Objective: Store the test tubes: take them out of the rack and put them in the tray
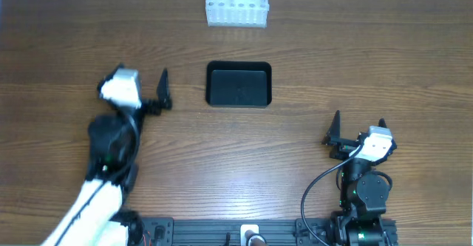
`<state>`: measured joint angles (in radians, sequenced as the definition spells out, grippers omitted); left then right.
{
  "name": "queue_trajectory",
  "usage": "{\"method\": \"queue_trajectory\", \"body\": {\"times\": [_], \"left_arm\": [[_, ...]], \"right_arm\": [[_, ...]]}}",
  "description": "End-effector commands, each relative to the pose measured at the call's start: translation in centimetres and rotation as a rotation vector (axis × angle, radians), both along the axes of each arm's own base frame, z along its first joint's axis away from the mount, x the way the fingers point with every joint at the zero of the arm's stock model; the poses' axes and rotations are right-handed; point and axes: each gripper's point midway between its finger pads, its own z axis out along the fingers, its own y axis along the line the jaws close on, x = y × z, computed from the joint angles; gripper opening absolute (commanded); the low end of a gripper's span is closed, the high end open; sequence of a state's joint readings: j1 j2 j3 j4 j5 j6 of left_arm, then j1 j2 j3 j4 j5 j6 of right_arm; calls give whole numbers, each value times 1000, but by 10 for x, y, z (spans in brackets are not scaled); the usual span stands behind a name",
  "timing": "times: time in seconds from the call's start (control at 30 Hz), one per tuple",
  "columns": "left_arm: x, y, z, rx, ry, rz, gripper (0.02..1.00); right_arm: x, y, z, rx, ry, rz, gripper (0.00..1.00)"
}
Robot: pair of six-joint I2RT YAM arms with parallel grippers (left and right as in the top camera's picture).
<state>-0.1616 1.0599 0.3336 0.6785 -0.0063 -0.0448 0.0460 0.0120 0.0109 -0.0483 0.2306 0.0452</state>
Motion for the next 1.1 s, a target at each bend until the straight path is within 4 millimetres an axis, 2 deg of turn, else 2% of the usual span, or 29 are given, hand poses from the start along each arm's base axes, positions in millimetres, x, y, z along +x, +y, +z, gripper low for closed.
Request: {"method": "queue_trajectory", "body": {"times": [0.03, 0.13, 0.17, 0.33, 0.63, 0.8, 0.97, 1.1], "left_arm": [[42, -26, 13, 12, 14, -57, 998], [71, -44, 10, 19, 49, -83, 1000], [89, -52, 6, 20, 79, -92, 998], [140, -70, -12, 23, 220, -99, 1000], [213, -99, -38, 21, 326, -111, 1000], [239, -108, -58, -22, 355, -102, 998], [253, -117, -74, -18, 364, -108, 996], [263, -122, -79, -20, 353, -112, 996]], "right_arm": [[0, 1, -2, -2, 2, 3, 993], [0, 1, -2, -2, 2, 3, 993], [0, 1, -2, -2, 2, 3, 991], [0, 1, -2, -2, 2, 3, 993], [0, 1, -2, -2, 2, 3, 993], [0, 1, -2, -2, 2, 3, 993], [0, 1, -2, -2, 2, 3, 993], [0, 1, -2, -2, 2, 3, 993]]}}
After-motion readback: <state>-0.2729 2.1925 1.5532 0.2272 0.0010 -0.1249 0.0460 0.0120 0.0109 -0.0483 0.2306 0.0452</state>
